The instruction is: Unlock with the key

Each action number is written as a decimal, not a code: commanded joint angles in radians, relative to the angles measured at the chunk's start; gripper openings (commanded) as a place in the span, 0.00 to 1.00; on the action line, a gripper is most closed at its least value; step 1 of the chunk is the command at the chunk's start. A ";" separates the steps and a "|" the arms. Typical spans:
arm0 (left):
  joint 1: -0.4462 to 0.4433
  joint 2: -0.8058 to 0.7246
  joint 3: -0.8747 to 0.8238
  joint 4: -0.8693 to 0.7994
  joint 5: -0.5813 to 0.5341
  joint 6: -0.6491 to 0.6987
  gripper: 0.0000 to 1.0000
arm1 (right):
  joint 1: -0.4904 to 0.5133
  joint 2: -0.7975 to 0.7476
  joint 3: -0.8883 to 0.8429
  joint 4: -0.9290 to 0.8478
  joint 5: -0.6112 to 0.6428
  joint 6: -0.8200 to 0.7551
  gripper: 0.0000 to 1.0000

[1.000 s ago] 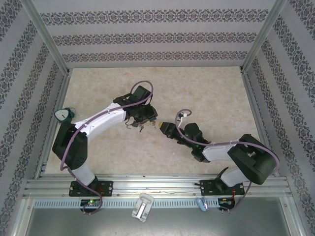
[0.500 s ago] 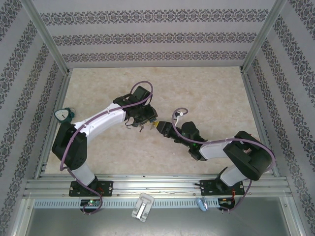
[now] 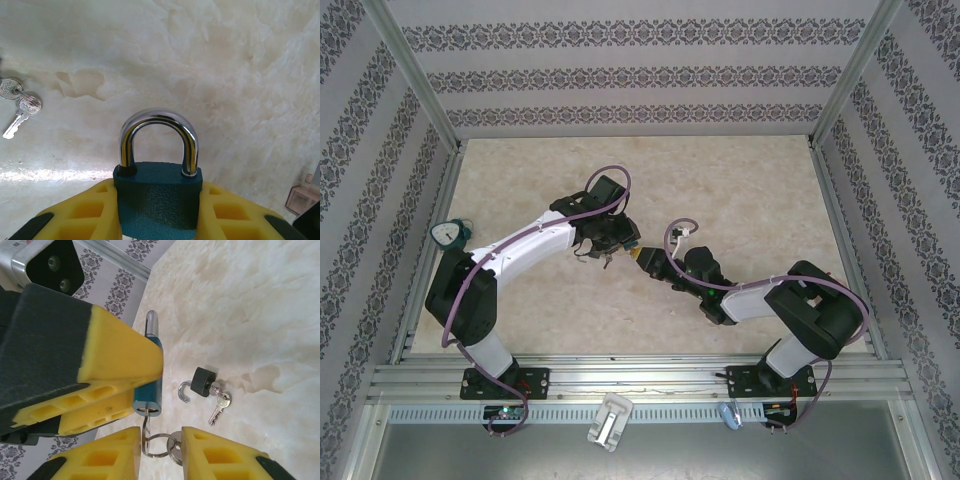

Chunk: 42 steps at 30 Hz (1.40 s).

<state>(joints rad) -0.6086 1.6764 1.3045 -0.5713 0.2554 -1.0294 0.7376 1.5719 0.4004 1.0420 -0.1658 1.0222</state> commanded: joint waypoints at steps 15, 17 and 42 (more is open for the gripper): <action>-0.016 -0.058 -0.031 0.050 0.041 -0.020 0.19 | 0.003 0.028 0.078 0.033 0.004 0.000 0.03; -0.016 -0.067 -0.034 0.054 0.035 -0.021 0.19 | 0.003 0.031 0.081 0.032 0.000 0.002 0.03; -0.006 -0.134 -0.098 0.159 0.011 -0.064 0.18 | -0.004 0.048 0.067 0.091 -0.033 0.051 0.12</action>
<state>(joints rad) -0.6075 1.5921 1.2179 -0.4801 0.2317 -1.0721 0.7368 1.6020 0.4500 1.0897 -0.1822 1.0683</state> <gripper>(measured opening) 0.307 0.120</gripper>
